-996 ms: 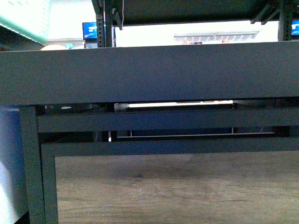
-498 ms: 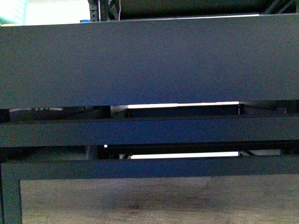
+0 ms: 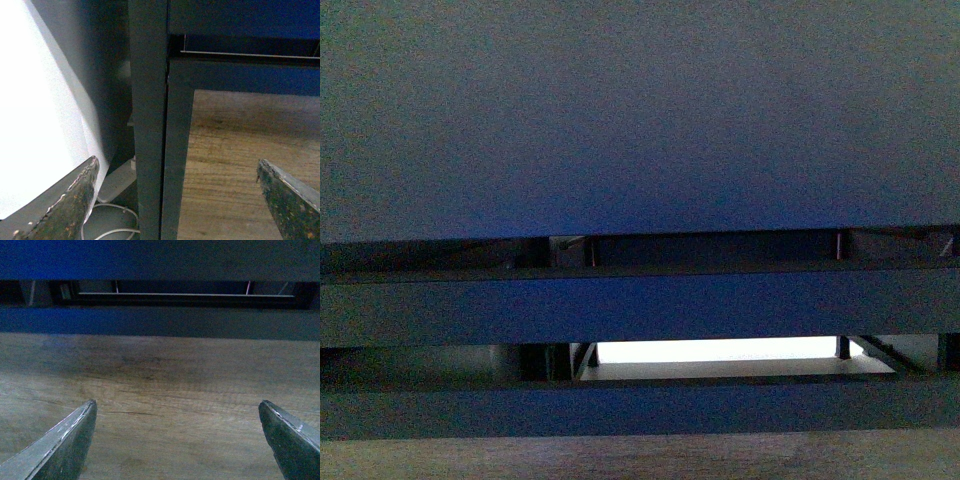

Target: Pick lemon from shelf

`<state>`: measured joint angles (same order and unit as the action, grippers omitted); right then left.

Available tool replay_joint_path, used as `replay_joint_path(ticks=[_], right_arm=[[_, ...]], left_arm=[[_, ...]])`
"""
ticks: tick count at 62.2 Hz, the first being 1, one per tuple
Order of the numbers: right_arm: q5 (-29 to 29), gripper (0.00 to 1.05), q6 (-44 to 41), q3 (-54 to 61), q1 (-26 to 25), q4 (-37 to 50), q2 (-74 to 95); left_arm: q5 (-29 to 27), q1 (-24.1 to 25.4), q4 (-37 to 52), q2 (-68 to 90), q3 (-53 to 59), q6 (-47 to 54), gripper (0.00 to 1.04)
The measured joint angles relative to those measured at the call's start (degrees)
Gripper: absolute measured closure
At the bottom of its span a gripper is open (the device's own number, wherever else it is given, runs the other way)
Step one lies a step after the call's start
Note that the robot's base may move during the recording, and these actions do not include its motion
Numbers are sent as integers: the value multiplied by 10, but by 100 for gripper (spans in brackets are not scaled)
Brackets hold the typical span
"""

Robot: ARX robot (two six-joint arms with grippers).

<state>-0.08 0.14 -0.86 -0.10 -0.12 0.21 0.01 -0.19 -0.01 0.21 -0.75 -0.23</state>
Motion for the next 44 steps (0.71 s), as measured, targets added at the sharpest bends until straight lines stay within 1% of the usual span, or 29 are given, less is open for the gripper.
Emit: replay_joint_path(ticks=[44], right_arm=[[-1,7,0,0,0,0,0]], left_arm=[[0,0,0,0,0,0,8]])
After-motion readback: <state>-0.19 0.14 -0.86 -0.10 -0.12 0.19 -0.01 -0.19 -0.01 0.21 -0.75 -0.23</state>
